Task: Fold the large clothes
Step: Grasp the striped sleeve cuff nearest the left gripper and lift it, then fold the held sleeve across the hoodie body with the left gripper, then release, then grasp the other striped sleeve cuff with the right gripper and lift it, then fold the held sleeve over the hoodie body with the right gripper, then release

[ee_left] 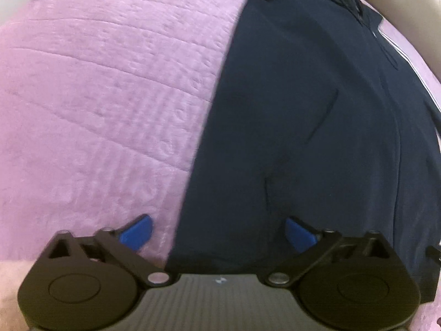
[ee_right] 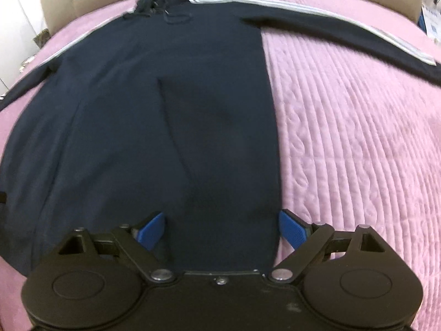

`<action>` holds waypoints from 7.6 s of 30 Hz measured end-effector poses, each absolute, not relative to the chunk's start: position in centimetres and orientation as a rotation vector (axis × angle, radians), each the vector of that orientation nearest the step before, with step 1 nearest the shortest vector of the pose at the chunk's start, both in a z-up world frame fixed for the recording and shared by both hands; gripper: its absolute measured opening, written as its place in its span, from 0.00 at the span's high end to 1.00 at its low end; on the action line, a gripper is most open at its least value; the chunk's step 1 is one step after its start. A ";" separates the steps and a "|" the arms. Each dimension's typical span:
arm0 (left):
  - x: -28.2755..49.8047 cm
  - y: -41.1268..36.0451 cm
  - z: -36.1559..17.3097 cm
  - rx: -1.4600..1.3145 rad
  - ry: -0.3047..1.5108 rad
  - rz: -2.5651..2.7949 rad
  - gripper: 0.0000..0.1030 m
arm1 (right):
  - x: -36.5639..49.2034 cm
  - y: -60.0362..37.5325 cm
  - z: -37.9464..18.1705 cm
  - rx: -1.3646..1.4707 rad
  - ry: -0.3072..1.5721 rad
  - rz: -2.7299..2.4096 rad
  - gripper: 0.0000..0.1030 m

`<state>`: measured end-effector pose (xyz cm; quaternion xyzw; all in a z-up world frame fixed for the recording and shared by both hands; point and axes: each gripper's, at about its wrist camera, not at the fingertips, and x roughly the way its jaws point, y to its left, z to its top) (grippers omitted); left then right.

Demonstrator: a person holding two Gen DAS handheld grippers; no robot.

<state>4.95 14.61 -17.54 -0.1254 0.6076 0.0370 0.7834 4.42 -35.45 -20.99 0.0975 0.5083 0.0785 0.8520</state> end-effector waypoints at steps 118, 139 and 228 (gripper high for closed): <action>36.5 -11.0 -6.0 -0.278 0.338 -0.328 0.93 | 20.2 -39.1 -18.5 0.822 0.806 0.215 0.01; 36.9 -2.3 -16.7 -0.405 0.972 -0.293 0.06 | 31.6 -31.8 -14.4 0.441 0.740 0.268 0.01; 39.0 1.6 -21.9 -0.126 0.928 0.078 0.00 | 22.8 -76.2 -27.1 1.100 0.424 -0.470 0.89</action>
